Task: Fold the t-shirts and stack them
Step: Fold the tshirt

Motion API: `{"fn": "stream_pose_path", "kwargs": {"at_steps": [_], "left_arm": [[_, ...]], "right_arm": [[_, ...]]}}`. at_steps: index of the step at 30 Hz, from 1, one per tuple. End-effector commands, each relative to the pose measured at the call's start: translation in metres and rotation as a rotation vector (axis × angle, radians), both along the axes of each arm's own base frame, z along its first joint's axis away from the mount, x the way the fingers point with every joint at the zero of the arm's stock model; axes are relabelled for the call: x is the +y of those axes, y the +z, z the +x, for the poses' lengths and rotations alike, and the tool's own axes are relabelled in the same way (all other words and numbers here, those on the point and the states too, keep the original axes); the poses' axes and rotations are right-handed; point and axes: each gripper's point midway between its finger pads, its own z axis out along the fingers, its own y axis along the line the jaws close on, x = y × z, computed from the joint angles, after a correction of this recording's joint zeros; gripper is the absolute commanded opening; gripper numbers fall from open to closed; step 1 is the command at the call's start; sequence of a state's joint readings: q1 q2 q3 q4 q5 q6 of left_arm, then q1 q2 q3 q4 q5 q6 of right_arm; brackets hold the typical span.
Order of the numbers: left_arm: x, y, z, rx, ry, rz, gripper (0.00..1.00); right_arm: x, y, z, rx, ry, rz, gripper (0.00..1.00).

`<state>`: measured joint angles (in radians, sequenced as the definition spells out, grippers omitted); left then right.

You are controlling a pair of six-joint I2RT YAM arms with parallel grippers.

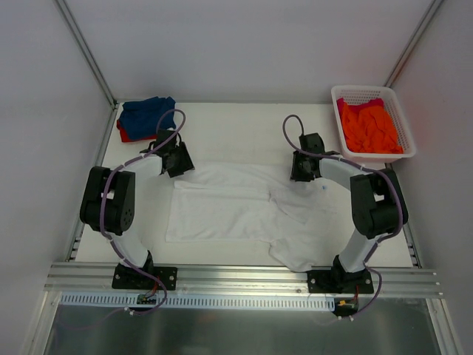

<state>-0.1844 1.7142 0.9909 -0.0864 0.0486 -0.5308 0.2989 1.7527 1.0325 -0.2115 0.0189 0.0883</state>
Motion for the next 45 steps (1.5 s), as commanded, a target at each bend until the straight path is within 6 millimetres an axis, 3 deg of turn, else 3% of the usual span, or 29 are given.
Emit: {"fn": "stream_pose_path", "kwargs": {"at_steps": [1,5,13,26,36,45], "left_arm": [[-0.004,0.0,0.011,-0.014,-0.027,0.002,0.49],[-0.005,-0.007,0.01,0.006,-0.024,-0.002,0.49],[-0.001,-0.002,0.023,-0.012,-0.014,0.0,0.49],[0.002,0.006,0.057,-0.04,0.008,-0.034,0.49],[0.003,0.01,0.088,-0.064,0.012,-0.063,0.49],[0.004,0.005,0.091,-0.05,0.012,-0.08,0.49]], "right_arm": [[0.01,0.002,0.008,0.003,0.002,0.07,0.27],[0.01,0.002,0.007,0.008,0.001,0.075,0.27],[0.01,0.003,0.018,0.01,-0.009,0.078,0.28],[0.013,0.012,0.057,-0.01,-0.017,0.096,0.28],[0.012,0.021,0.098,-0.038,-0.022,0.111,0.28],[0.009,0.023,0.103,-0.037,-0.02,0.108,0.28]]}}
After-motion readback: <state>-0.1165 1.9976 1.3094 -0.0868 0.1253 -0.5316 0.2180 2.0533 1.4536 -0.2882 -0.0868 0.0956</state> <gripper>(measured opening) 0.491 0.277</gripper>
